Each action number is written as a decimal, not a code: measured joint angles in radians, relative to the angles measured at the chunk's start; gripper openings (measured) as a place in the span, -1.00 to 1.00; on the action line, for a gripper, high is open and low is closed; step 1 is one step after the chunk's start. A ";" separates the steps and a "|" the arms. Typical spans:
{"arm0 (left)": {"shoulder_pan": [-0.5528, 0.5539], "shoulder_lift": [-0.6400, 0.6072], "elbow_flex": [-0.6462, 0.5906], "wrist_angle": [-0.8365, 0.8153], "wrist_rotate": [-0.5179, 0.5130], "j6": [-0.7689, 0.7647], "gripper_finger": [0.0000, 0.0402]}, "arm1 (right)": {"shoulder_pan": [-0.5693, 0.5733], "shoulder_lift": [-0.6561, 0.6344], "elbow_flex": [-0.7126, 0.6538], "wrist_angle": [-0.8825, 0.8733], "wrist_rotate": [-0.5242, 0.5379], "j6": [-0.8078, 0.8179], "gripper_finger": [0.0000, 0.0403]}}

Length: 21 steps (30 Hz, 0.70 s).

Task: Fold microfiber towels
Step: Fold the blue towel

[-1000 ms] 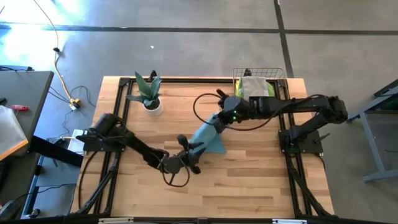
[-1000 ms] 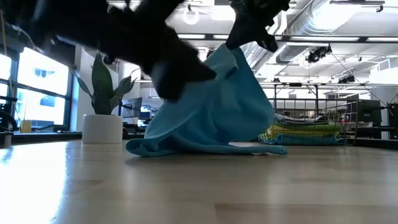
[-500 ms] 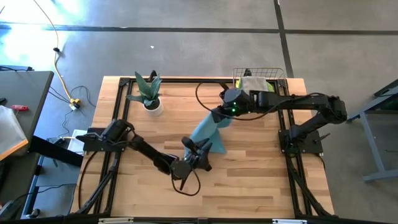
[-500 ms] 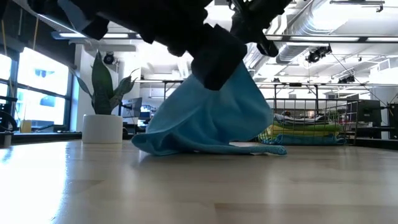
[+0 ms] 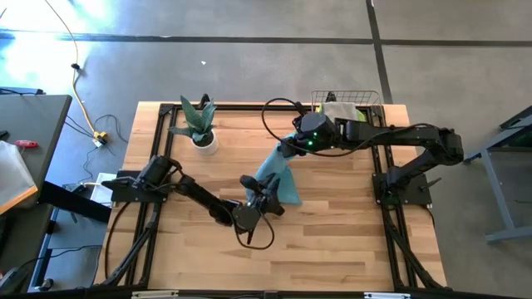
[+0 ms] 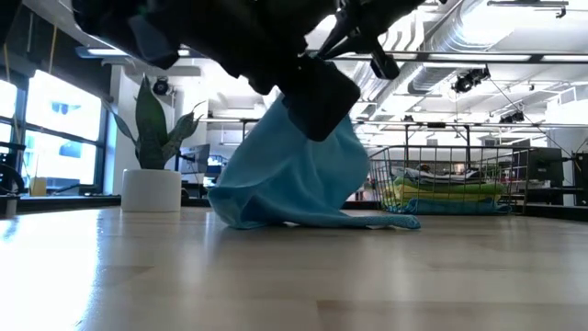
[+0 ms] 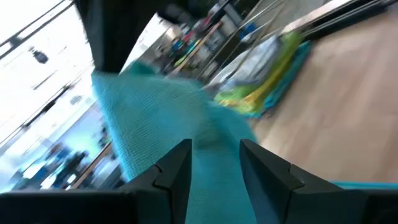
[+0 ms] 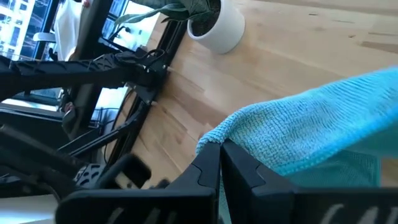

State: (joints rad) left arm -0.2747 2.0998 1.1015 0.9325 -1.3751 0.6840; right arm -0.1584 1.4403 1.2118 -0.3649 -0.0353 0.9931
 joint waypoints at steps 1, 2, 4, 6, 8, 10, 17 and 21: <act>0.005 0.000 0.000 0.000 -0.017 0.000 -0.37 | 0.001 0.000 0.000 0.000 0.000 0.000 -1.00; 0.011 0.000 0.000 0.000 -0.029 -0.001 -0.37 | 0.003 0.000 0.000 0.000 0.000 0.000 -1.00; 0.022 0.000 0.000 0.000 -0.037 -0.004 -0.37 | 0.008 0.000 0.000 0.003 0.000 -0.002 -1.00; 0.028 0.000 0.000 0.001 -0.037 -0.020 -0.37 | 0.008 0.000 0.000 0.010 0.000 -0.003 -1.00; 0.032 0.000 0.000 0.002 -0.026 -0.027 -0.37 | 0.008 0.000 0.000 0.011 0.000 -0.004 -1.00; 0.030 0.000 0.000 0.017 0.000 -0.026 -0.37 | 0.006 0.000 0.000 0.011 0.005 -0.006 -1.00; 0.028 0.000 0.000 0.122 0.033 0.031 -0.37 | 0.003 0.000 0.000 0.012 0.027 -0.027 -1.00; 0.026 -0.001 0.000 0.195 0.080 0.085 -0.37 | 0.002 0.000 0.000 0.019 0.027 -0.029 -1.00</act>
State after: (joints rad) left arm -0.2487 2.0991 1.1015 1.1270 -1.2954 0.7685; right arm -0.1562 1.4403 1.2114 -0.3459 -0.0078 0.9638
